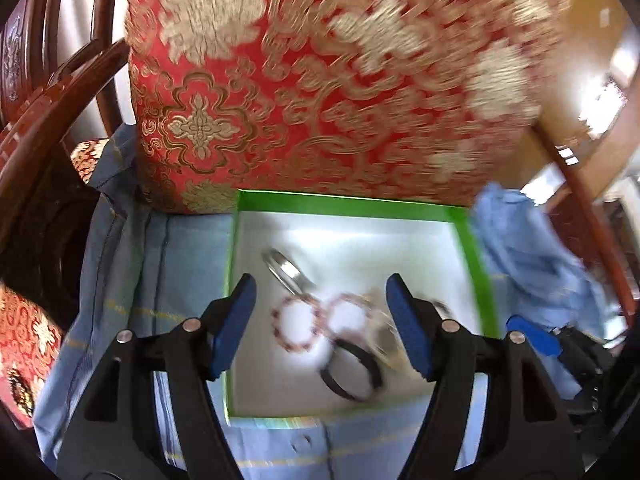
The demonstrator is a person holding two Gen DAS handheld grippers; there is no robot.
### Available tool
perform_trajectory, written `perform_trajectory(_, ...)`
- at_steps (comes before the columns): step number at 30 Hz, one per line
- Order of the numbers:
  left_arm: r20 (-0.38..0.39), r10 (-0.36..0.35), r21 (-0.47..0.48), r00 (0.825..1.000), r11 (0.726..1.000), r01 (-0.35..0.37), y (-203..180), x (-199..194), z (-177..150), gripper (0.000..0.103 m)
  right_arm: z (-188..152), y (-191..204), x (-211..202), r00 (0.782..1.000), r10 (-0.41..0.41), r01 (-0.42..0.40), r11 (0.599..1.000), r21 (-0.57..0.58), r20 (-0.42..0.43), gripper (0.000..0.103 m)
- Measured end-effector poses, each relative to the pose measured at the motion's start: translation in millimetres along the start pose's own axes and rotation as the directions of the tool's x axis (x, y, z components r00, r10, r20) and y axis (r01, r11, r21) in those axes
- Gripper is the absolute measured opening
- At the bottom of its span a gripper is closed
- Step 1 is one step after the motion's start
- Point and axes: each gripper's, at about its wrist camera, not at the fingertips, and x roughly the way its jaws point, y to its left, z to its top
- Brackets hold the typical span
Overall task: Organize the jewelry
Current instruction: 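Lower both items into the green box and open both tools to release them, then move the left tool to a silver ring while the right tool approaches the dark ring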
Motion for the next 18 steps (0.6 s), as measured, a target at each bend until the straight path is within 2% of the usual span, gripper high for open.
perform_trajectory(3,-0.028,-0.128,0.067,0.991,0.989,0.13,-9,-31,-32,0.069,-37,-10,-30,0.999,0.033,-0.033,0.999,0.016,-0.015,0.05)
perform_trajectory(4,-0.039,-0.147,0.1,0.988,0.984,0.15,-12,-35,-40,0.069,-49,-13,-28,0.999,0.026,-0.026,1.0,0.012,-0.043,0.05)
perform_trajectory(6,-0.059,-0.153,0.163,0.986,0.973,0.161,-24,-39,-59,0.075,-77,-16,-9,0.987,-0.037,0.033,0.999,-0.028,-0.156,0.05)
perform_trajectory(8,-0.118,-0.108,0.181,0.987,0.975,0.129,-28,-28,-80,0.077,-98,-17,13,0.966,-0.102,0.092,0.994,-0.052,-0.238,0.05)
perform_trajectory(9,-0.155,-0.074,0.174,0.985,0.98,0.101,-27,-17,-87,0.077,-106,-17,17,0.959,-0.107,0.098,0.994,-0.048,-0.263,0.05)
perform_trajectory(11,-0.262,0.034,0.141,0.964,0.99,0.003,-19,13,-102,0.077,-117,-14,28,0.948,-0.11,0.1,0.994,-0.047,-0.3,0.048)
perform_trajectory(13,-0.329,0.107,0.133,0.938,0.989,-0.066,-10,34,-108,0.077,-123,-5,33,0.937,-0.125,0.107,0.992,-0.073,-0.325,0.043)
perform_trajectory(14,-0.346,0.129,0.13,0.929,0.987,-0.089,-7,40,-110,0.077,-123,-4,34,0.938,-0.11,0.092,0.993,-0.071,-0.328,0.043)
perform_trajectory(15,-0.353,0.136,0.123,0.926,0.988,-0.098,-3,43,-111,0.077,-123,-1,33,0.943,-0.049,0.035,0.998,-0.048,-0.328,0.043)
perform_trajectory(17,-0.352,0.133,0.113,0.927,0.989,-0.099,0,43,-111,0.077,-122,5,29,0.942,0.064,-0.073,0.997,-0.017,-0.328,0.043)
perform_trajectory(18,-0.348,0.132,0.11,0.928,0.989,-0.099,0,42,-110,0.077,-122,8,27,0.944,0.07,-0.084,0.996,-0.028,-0.322,0.043)
